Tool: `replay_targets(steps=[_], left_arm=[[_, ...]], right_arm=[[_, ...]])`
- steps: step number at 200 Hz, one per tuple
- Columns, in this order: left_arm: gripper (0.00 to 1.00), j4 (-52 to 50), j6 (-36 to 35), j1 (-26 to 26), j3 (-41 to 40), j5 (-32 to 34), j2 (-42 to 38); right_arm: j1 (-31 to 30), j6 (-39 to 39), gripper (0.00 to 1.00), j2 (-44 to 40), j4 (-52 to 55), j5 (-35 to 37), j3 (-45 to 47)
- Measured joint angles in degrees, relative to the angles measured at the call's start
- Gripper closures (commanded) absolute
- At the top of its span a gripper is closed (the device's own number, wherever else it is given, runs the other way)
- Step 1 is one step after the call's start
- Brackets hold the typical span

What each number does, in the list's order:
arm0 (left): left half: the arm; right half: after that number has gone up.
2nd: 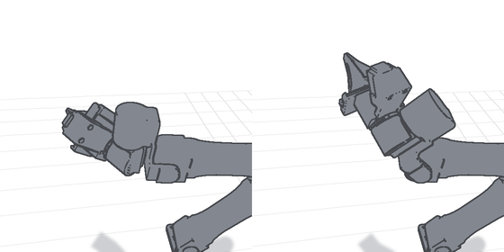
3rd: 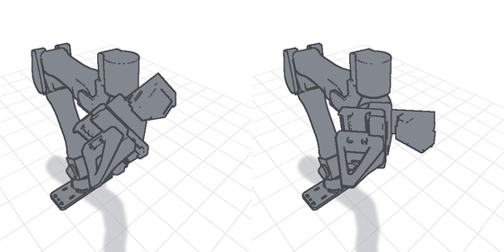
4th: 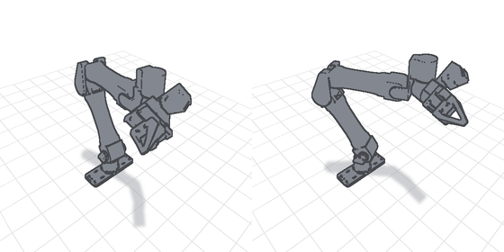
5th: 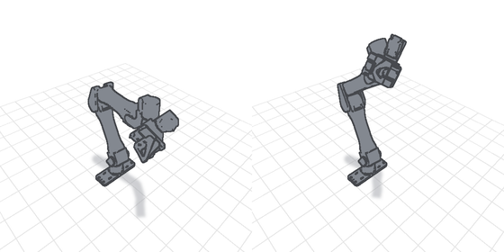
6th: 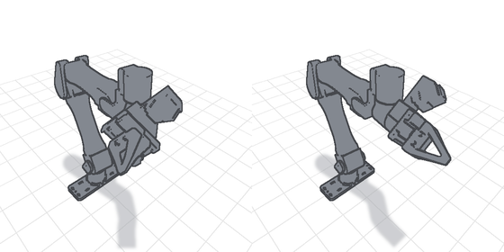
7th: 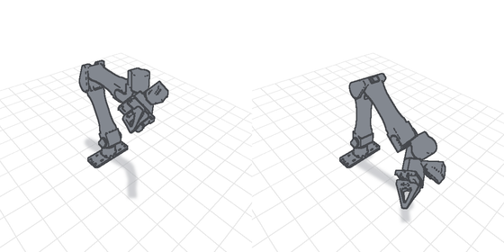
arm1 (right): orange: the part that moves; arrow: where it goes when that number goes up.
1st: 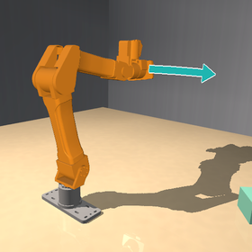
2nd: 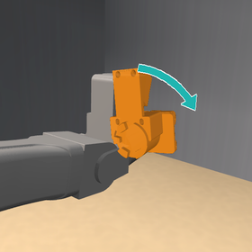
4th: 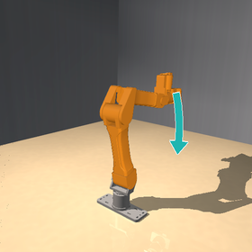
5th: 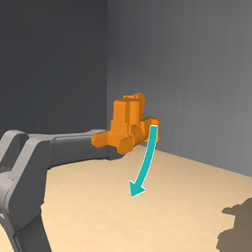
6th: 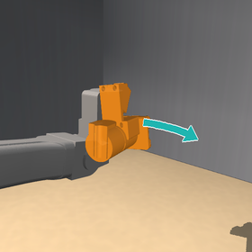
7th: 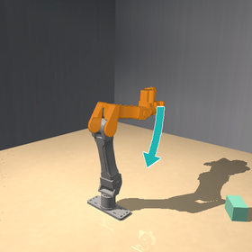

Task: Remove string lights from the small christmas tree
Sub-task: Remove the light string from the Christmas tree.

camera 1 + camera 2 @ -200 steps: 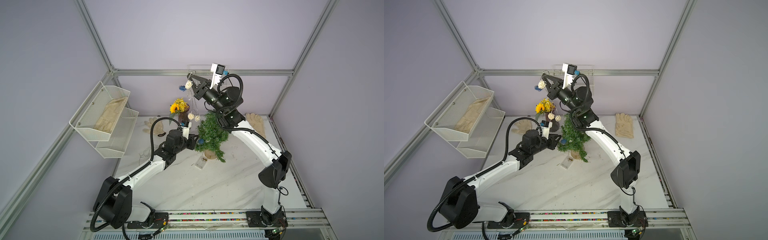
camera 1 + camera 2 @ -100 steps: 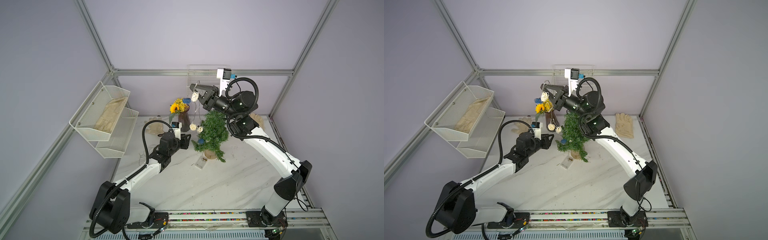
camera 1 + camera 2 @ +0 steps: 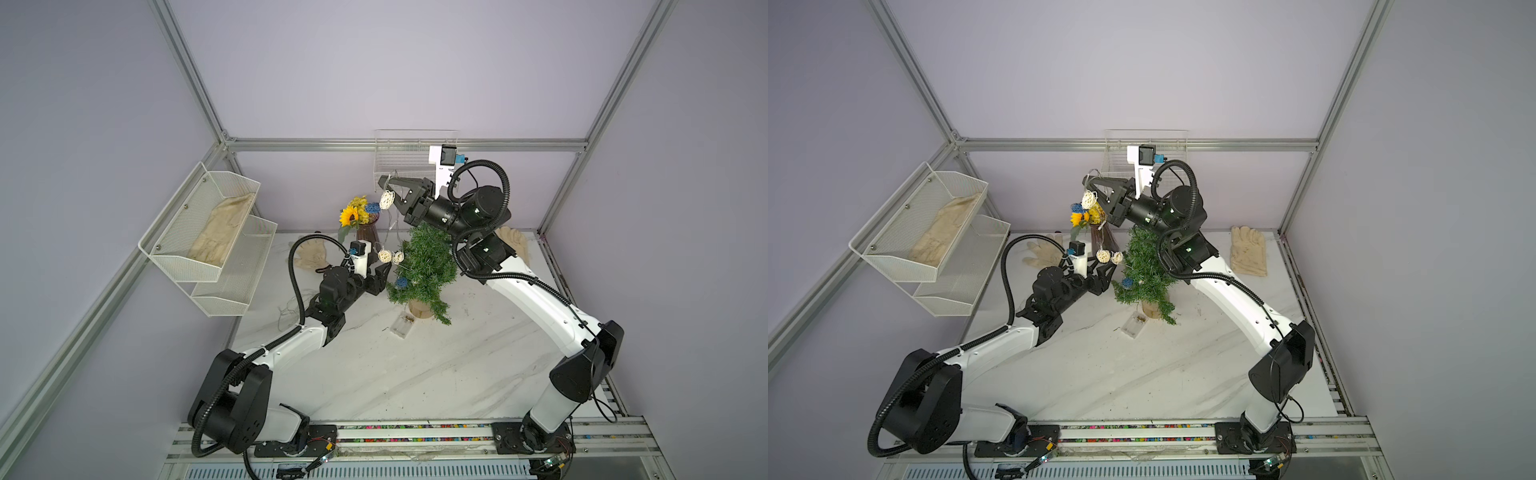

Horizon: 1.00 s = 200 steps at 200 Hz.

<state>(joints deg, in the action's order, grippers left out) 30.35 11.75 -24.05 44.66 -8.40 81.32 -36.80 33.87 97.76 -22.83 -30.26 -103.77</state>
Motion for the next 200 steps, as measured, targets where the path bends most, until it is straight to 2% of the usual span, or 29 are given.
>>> replay_targets(steps=[50,124,200], left_arm=[[0.35,0.44,-0.61,1.07,0.09,1.55,4.52],[0.35,3.43,-0.31,2.36,0.13,-0.57,4.39],[0.36,5.68,4.28,4.59,0.11,-3.67,1.79]], right_arm=[[0.0,-0.59,1.0,0.0,0.24,0.63,0.0],[0.07,-1.79,1.0,0.0,0.85,0.92,0.0],[0.17,-2.47,1.0,0.04,1.97,1.33,-0.04]])
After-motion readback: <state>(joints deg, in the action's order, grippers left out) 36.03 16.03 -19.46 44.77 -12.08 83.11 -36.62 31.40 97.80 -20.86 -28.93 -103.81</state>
